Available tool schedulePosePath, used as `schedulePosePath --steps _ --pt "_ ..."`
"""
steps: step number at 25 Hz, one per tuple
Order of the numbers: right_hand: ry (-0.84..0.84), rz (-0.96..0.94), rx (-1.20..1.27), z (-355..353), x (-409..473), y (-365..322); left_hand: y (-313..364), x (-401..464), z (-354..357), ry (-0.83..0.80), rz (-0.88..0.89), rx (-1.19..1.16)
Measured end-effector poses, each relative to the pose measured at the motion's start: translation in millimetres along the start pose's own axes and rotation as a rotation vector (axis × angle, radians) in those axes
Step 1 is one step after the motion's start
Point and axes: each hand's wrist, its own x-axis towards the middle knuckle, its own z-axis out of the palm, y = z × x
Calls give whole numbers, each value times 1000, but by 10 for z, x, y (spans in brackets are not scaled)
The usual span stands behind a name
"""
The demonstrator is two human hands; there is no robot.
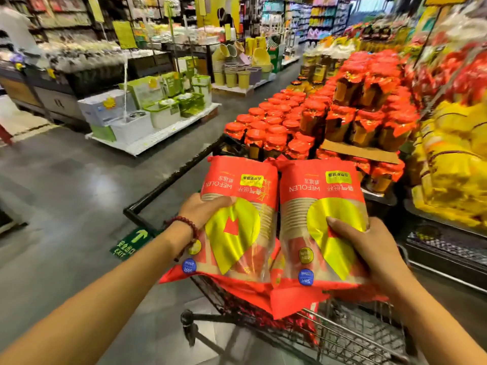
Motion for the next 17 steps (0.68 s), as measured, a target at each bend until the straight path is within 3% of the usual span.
schedulePosePath --steps 6,17 --pt "126 191 10 -302 651 861 -228 840 1145 -135 -135 129" --pt "102 543 -59 860 1287 1760 -1476 2147 1234 -233 -369 248"
